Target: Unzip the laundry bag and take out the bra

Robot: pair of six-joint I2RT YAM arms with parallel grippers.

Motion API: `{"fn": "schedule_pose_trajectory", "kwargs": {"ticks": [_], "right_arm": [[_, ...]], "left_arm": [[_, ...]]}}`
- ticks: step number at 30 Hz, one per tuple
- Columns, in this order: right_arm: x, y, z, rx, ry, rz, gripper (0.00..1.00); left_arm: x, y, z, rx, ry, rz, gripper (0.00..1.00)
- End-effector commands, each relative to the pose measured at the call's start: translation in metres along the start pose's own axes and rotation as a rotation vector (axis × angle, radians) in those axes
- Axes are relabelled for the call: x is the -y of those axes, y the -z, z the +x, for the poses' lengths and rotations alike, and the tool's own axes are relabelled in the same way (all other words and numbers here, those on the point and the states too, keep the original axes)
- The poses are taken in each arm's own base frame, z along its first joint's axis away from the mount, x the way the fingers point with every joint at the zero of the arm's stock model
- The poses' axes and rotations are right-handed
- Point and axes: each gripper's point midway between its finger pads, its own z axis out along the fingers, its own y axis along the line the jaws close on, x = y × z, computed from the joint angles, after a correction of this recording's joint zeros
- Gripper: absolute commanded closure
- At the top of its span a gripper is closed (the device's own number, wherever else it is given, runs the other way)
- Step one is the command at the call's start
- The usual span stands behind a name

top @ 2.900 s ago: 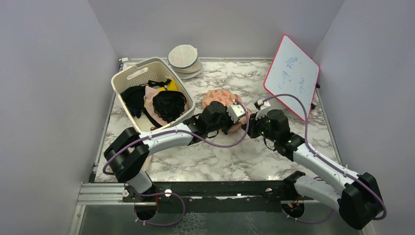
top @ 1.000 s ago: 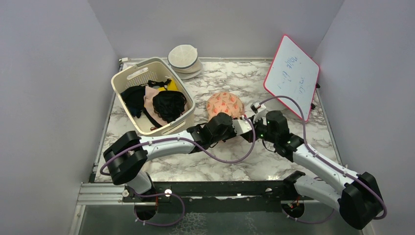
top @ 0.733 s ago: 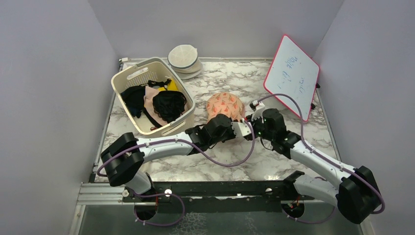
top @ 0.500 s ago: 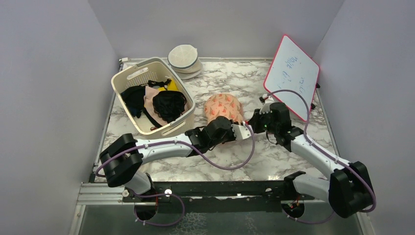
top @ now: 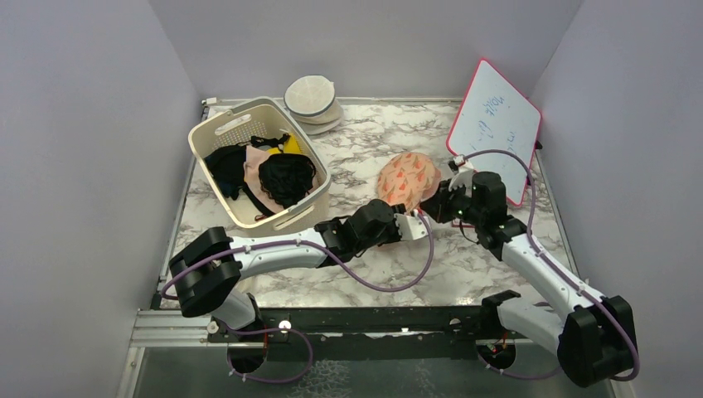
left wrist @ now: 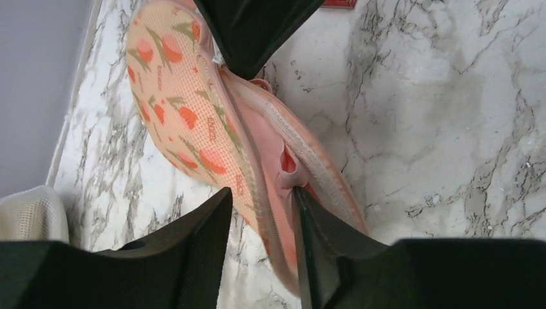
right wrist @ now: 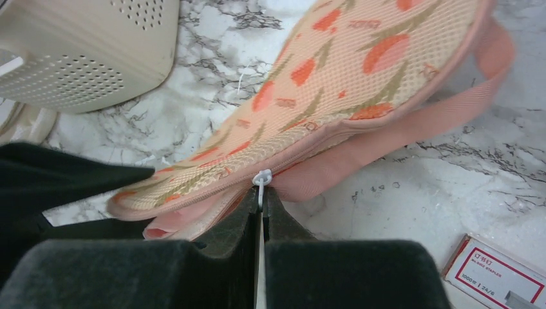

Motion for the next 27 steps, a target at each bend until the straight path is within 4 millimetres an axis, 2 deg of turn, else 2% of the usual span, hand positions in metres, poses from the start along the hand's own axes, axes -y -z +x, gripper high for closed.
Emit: {"fn": "schedule_pose_trajectory", "kwargs": {"ticks": [1, 4, 7, 12, 17, 23, 27], "right_arm": [[-0.017, 0.001, 0.008, -0.037, 0.024, -0.082, 0.99], [-0.026, -0.003, 0.011, -0.055, 0.03, -0.106, 0.99], [-0.037, -0.007, 0.014, -0.06, 0.035, -0.124, 0.99], [-0.056, -0.008, 0.02, -0.071, 0.04, -0.145, 0.99], [-0.062, -0.008, 0.025, -0.089, 0.048, -0.15, 0.99], [-0.064, -0.007, 0.023, -0.092, 0.066, -0.147, 0.99], [-0.064, -0.005, 0.023, -0.083, 0.061, -0.147, 0.99]], "left_arm": [[-0.009, 0.006, -0.017, 0.032, 0.016, -0.023, 0.59], [-0.005, 0.009, -0.02, 0.049, 0.023, 0.005, 0.46], [-0.005, 0.01, -0.02, 0.054, 0.031, 0.004, 0.42], [-0.024, 0.005, -0.015, -0.007, 0.047, -0.099, 0.59], [-0.035, 0.009, -0.014, -0.023, 0.058, -0.158, 0.74], [-0.032, 0.006, -0.01, -0.037, 0.053, -0.149, 0.73], [-0.021, 0.0, -0.007, -0.041, 0.053, -0.101, 0.7]]}}
